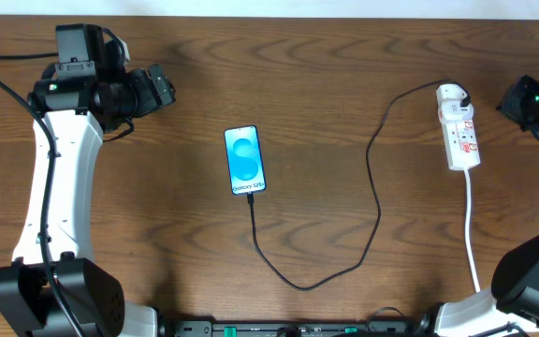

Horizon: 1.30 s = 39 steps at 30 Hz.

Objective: Plug charger to phone and switch on socket
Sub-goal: 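Move the right gripper to the power strip's orange switch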

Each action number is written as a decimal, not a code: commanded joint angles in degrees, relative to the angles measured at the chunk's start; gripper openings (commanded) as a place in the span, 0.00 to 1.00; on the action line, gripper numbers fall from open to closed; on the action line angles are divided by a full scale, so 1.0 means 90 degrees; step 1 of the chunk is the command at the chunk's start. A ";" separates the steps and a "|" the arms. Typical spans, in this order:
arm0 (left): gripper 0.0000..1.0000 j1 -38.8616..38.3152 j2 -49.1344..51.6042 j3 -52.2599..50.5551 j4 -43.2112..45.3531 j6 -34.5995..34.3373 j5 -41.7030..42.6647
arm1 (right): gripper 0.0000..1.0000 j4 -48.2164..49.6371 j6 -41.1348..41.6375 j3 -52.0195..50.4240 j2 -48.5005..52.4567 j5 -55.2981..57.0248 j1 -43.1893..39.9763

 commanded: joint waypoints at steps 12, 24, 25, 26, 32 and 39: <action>0.98 0.0019 -0.0036 0.0039 -0.0024 0.0032 -0.0046 | 0.01 0.0797 -0.0177 -0.0087 0.1039 -0.1642 -0.0709; 0.98 0.0019 -0.0036 0.0039 -0.0024 0.0034 -0.0046 | 0.01 0.1044 -0.0257 0.0032 0.2166 -0.1812 -0.0753; 0.98 0.0019 -0.0036 0.0039 -0.0024 0.0034 -0.0046 | 0.01 0.1076 -0.0260 0.0032 0.2261 -0.1826 -0.0753; 0.97 0.0019 -0.0036 0.0039 -0.0024 0.0034 -0.0046 | 0.01 0.1107 -0.0260 0.0032 0.2361 -0.1836 -0.0753; 0.98 0.0019 -0.0036 0.0039 -0.0024 0.0034 -0.0046 | 0.01 0.1343 -0.0500 0.0029 0.2647 -0.1904 -0.0741; 0.98 0.0019 -0.0036 0.0039 -0.0024 0.0034 -0.0046 | 0.01 0.1593 -0.0780 0.0029 0.2720 -0.1904 -0.0648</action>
